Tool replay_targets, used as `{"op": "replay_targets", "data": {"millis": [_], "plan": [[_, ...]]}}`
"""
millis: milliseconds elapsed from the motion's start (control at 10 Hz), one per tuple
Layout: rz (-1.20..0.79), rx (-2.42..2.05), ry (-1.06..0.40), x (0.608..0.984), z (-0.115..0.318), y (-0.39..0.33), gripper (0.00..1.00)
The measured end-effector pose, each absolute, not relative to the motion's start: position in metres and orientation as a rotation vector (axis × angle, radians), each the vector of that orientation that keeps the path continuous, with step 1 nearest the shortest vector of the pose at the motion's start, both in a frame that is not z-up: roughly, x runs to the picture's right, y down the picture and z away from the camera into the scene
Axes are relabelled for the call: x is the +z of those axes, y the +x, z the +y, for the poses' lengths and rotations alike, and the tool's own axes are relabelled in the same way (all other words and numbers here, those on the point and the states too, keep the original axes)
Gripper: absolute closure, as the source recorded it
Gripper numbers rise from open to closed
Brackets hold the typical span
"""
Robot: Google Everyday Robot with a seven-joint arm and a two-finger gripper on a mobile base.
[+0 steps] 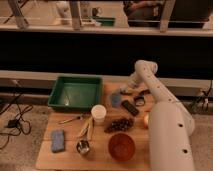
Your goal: Wipe table surface with towel
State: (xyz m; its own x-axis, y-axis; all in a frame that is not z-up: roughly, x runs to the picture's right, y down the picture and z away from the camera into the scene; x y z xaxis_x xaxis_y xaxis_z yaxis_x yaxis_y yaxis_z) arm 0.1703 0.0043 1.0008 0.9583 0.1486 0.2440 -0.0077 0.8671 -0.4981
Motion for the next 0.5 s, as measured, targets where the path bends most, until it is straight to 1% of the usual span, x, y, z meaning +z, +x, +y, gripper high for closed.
{"op": "replay_targets", "data": {"millis": [100,300,500], "plan": [[-0.281,0.083,-0.517,1.0008,0.0044,0.1702,0.36],[-0.281,0.082,-0.517,1.0009,0.0043,0.1697,0.22],[-0.281,0.082,-0.517,1.001,0.0043,0.1694,0.2]]}}
